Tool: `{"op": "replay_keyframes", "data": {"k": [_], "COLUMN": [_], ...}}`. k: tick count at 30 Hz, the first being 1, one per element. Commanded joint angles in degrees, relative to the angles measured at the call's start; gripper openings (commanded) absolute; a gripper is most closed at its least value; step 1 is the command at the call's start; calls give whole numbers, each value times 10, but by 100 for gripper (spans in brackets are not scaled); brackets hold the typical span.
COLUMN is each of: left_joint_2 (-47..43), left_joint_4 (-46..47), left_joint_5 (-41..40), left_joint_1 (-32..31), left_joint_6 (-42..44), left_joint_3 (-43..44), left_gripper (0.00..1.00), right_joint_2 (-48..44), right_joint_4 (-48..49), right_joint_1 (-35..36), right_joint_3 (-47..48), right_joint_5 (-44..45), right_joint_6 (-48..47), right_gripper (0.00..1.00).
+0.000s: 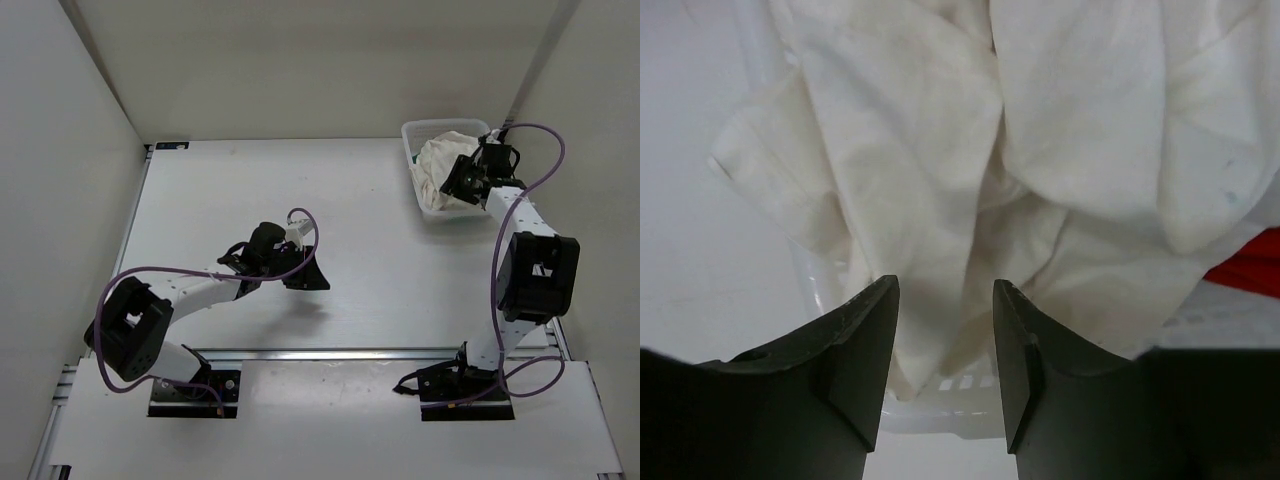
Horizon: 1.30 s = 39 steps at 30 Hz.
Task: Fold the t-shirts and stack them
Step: Grab crumpled tshirt from bin with the right arm, then move the tshirt to the center of the board
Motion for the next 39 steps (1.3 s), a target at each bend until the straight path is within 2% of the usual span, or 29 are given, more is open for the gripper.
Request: {"op": "replay_keyframes", "data": {"k": [1, 6, 7, 8, 11, 13, 17, 21, 23, 27, 31, 33, 36, 39], "left_joint_2": [3, 5, 5, 4, 5, 7, 7, -1, -10, -30, -50, -65, -83, -91], "left_joint_4": [12, 8, 8, 8, 9, 10, 12, 7, 0, -20, -9, 3, 21, 26], "left_joint_5": [-2, -1, -4, -4, -3, -5, -4, -4, -9, -10, 12, 24, 47, 56], "left_joint_1": [5, 3, 4, 4, 2, 5, 3, 12, 28, 48, 114, 161, 225, 270], "left_joint_6": [1, -2, 1, -1, -1, -4, -5, -11, -15, -9, -42, -66, -93, -106], "left_joint_3": [5, 8, 6, 3, 3, 5, 7, 7, 9, 16, -9, -21, -44, -54], "left_gripper": [44, 44, 44, 44, 45, 44, 45, 45, 45, 45, 48, 49, 52, 55], "right_joint_2": [12, 40, 42, 43, 37, 15, -43, -116, -139, -165, -150, -130, -94, -120], "right_joint_4": [14, 42, 59, 69, 107, 124, 122, 99, 83, 48, 56, 50, 74, 182], "right_joint_1": [-8, -12, -18, -18, -24, -24, -8, 28, 58, 165, 271, 296, 292, 236], "right_joint_3": [3, 6, 4, -1, -12, -19, -13, 72, 149, 284, 433, 535, 604, 551], "right_joint_5": [-28, -99, -122, -130, -160, -149, -118, -128, -132, -119, -112, -121, -172, -237], "right_joint_6": [11, 33, 42, 51, 72, 78, 61, 49, 39, 3, -26, -36, 0, 90], "right_gripper": [41, 41, 38, 35, 8, 0, 0, 0, 0, 0, 0, 0, 0, 0]}}
